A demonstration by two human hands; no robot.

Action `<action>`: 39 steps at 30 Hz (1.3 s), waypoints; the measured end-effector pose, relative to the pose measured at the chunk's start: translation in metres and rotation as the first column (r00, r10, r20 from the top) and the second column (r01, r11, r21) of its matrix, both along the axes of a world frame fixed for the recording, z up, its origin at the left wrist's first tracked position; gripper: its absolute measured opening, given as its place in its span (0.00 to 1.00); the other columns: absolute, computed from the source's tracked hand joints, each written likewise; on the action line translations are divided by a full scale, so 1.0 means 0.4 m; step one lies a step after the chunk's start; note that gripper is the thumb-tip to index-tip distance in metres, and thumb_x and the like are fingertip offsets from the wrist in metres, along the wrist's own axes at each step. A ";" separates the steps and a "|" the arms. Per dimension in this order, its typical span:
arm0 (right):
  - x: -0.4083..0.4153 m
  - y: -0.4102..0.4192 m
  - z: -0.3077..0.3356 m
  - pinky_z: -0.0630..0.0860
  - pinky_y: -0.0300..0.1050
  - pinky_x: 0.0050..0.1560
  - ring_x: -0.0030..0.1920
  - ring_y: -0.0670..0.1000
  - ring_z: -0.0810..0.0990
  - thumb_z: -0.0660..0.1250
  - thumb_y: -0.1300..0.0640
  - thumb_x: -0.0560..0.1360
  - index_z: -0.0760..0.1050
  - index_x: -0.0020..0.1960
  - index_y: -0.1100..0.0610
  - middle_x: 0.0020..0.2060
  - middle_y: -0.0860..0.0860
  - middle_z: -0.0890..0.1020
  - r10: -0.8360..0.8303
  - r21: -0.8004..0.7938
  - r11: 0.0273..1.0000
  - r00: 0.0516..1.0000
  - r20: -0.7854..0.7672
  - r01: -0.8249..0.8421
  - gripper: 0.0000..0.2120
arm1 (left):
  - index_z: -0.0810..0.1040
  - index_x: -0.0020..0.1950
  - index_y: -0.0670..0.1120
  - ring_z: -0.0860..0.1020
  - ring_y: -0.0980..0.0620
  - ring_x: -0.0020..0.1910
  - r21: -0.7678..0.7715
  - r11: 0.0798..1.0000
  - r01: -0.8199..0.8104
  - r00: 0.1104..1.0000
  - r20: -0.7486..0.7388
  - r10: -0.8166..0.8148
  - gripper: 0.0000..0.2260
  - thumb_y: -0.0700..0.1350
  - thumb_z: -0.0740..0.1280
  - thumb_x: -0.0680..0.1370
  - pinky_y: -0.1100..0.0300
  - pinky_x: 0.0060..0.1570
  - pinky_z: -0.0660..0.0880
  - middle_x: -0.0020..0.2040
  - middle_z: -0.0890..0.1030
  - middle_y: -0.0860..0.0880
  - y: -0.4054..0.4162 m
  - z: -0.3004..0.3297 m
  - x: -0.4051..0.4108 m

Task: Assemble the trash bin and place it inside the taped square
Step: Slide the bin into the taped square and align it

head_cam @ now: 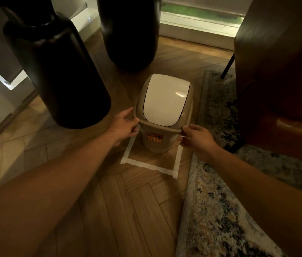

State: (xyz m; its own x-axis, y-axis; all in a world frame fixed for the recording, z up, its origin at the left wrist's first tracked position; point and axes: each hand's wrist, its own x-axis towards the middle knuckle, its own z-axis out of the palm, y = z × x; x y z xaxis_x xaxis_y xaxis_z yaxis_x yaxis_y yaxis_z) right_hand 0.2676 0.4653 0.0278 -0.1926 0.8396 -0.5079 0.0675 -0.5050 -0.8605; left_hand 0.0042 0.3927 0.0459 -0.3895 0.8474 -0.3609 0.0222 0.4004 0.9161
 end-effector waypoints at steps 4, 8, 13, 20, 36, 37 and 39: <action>-0.009 -0.027 -0.007 0.82 0.48 0.43 0.42 0.51 0.87 0.68 0.55 0.83 0.80 0.54 0.57 0.43 0.53 0.86 -0.041 -0.066 0.997 0.996 -0.078 0.036 0.05 | 0.68 0.74 0.57 0.82 0.50 0.45 -0.004 0.996 -0.090 0.987 0.134 0.090 0.25 0.41 0.67 0.79 0.58 0.38 0.82 0.49 0.82 0.45 -0.008 -0.006 0.019; -0.023 -0.052 0.000 0.82 0.46 0.43 0.41 0.49 0.86 0.68 0.54 0.83 0.81 0.53 0.58 0.40 0.52 0.86 -0.119 -0.137 0.985 0.985 -0.127 0.101 0.07 | 0.77 0.63 0.43 0.82 0.49 0.47 -0.097 0.973 -0.211 0.906 0.355 0.232 0.12 0.42 0.67 0.80 0.61 0.37 0.80 0.54 0.82 0.42 -0.011 0.002 0.045; -0.024 -0.080 0.013 0.82 0.45 0.44 0.40 0.49 0.85 0.68 0.57 0.83 0.80 0.55 0.59 0.40 0.53 0.85 -0.142 -0.143 0.982 0.979 -0.148 0.121 0.06 | 0.78 0.59 0.38 0.81 0.49 0.45 -0.126 0.965 -0.230 0.859 0.441 0.262 0.11 0.42 0.67 0.80 0.62 0.34 0.80 0.50 0.80 0.42 -0.039 0.017 0.050; -0.018 -0.113 0.015 0.82 0.44 0.43 0.36 0.46 0.85 0.68 0.57 0.83 0.80 0.52 0.58 0.35 0.50 0.86 -0.131 -0.132 0.985 0.983 -0.128 0.114 0.05 | 0.77 0.61 0.37 0.81 0.49 0.46 -0.147 0.971 -0.188 0.877 0.419 0.234 0.13 0.42 0.67 0.80 0.61 0.38 0.82 0.52 0.81 0.40 -0.077 0.018 0.043; -0.008 -0.143 0.037 0.81 0.46 0.44 0.39 0.47 0.85 0.69 0.54 0.83 0.78 0.66 0.62 0.46 0.53 0.85 -0.102 -0.082 0.992 0.994 -0.033 0.099 0.15 | 0.79 0.55 0.41 0.81 0.51 0.41 -0.138 0.973 -0.184 0.900 0.374 0.223 0.07 0.42 0.68 0.80 0.61 0.35 0.80 0.47 0.82 0.43 -0.113 0.028 0.052; -0.009 -0.145 0.040 0.81 0.47 0.48 0.45 0.49 0.86 0.70 0.54 0.82 0.75 0.71 0.62 0.51 0.54 0.85 -0.085 -0.003 0.996 0.995 0.054 0.085 0.20 | 0.78 0.59 0.42 0.81 0.52 0.43 -0.116 0.977 -0.181 0.933 0.293 0.208 0.09 0.43 0.68 0.79 0.61 0.37 0.80 0.51 0.82 0.44 -0.112 0.021 0.050; -0.008 -0.146 0.043 0.78 0.52 0.65 0.66 0.54 0.80 0.73 0.51 0.80 0.63 0.81 0.58 0.69 0.55 0.78 -0.078 0.251 0.968 0.946 0.316 -0.003 0.34 | 0.74 0.67 0.45 0.79 0.55 0.49 -0.009 0.991 -0.134 0.990 -0.046 0.134 0.18 0.43 0.70 0.78 0.64 0.43 0.77 0.59 0.79 0.50 -0.110 0.004 0.040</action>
State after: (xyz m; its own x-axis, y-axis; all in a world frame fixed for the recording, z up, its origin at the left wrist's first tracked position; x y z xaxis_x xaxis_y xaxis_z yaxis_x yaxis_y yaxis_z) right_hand 0.2644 0.4070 0.0451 -0.0198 0.9488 -0.3152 0.3453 -0.2894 -0.8928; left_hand 0.0203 0.3487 0.0475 -0.5153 0.7822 -0.3503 0.0090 0.4136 0.9104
